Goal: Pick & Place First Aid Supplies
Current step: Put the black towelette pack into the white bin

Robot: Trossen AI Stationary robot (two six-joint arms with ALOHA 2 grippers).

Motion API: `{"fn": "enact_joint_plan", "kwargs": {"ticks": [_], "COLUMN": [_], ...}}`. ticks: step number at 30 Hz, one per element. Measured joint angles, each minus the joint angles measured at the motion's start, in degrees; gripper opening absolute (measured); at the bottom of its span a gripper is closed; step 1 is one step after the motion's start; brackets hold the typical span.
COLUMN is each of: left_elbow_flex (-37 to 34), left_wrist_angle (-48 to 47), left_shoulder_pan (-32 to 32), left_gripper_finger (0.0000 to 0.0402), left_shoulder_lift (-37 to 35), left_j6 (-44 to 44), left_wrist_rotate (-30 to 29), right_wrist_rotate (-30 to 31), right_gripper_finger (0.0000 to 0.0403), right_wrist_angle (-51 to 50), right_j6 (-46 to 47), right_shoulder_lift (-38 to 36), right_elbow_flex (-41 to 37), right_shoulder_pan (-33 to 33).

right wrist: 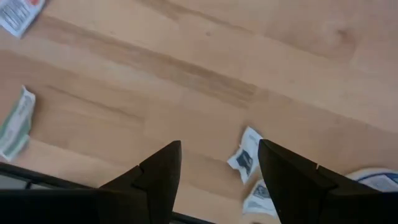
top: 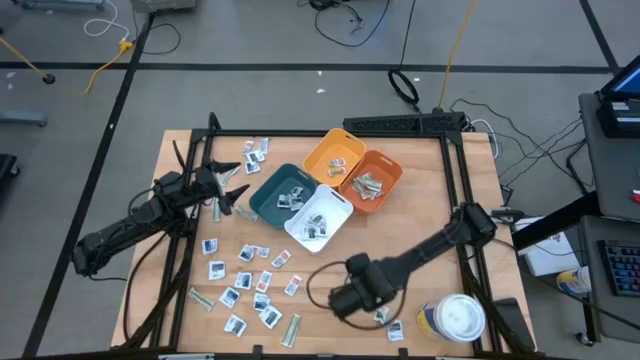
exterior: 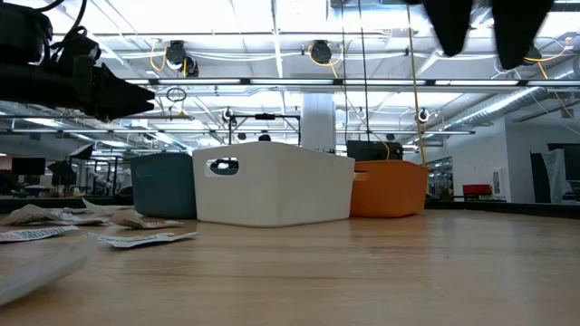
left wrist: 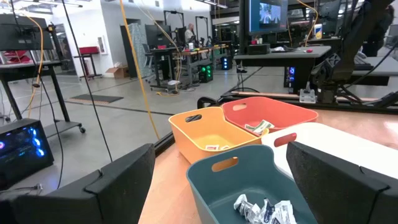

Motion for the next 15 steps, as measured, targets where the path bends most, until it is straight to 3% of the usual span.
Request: {"fn": "enact_joint_plan", "kwargs": {"ticks": [8, 15], "left_elbow_flex": [0.0, 0.0], "left_wrist_angle": [0.0, 0.0], "left_shoulder_pan": [0.0, 0.0], "left_gripper_finger": [0.0367, 0.0367], "left_shoulder_lift": [0.0, 0.0], "left_j6": [0.0, 0.0], "left_wrist_rotate": [0.0, 0.0], "right_wrist_rotate": [-0.8, -1.6], "right_gripper_finger": [0.0210, 0.0210], "right_wrist_angle": [0.9, 5.0], "right_j6": [5.7, 4.7], "right_shoulder_lift": [0.0, 0.0], "right_elbow_flex": [-1.8, -7.0], "right_shoulder_pan": [5.4, 7.3]}}
